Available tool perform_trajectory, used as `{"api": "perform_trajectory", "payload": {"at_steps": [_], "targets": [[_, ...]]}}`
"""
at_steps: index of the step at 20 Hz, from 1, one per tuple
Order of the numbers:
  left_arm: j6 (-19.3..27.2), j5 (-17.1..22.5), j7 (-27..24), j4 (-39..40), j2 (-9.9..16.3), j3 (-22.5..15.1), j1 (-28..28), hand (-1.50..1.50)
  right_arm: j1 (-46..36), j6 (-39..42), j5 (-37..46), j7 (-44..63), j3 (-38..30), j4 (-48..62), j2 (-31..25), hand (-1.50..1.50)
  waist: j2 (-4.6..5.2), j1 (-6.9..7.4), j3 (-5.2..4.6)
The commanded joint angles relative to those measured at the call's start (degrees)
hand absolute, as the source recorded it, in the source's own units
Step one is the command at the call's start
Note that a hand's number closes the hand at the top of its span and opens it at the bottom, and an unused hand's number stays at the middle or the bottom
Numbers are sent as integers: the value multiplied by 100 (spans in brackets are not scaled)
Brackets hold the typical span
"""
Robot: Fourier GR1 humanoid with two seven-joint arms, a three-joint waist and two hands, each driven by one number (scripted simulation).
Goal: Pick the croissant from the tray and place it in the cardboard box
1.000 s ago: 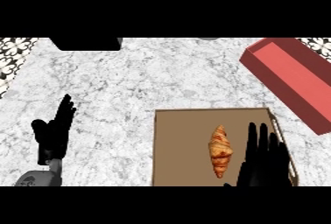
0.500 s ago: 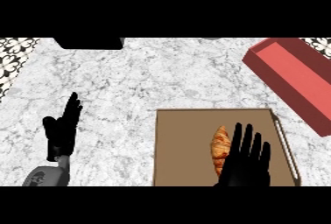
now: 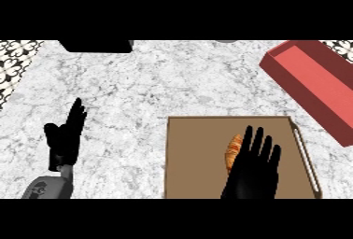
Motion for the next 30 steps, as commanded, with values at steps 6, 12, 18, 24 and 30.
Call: {"api": "perform_trajectory", "payload": {"at_steps": [6,12,18,24,30], "targets": [[-33,5,-44,265,46,153,-252,0,-695,301,-318,1451,-455,818,96,-150,34,2,-4],[-21,-91,-17,61,11,24,-96,0,-946,172,-508,1452,-606,1101,96,-150,3,43,3],[39,-121,-125,-90,-195,-104,171,0,-822,-51,-404,1452,-763,1402,96,-150,-14,27,3],[-12,-138,2,-204,-33,-35,218,0,-813,378,-456,1453,-959,1296,97,-150,-47,-27,3],[40,-127,132,-234,-114,-15,54,0,-808,-8,-490,1453,-888,1808,98,-150,-32,4,7]]}}
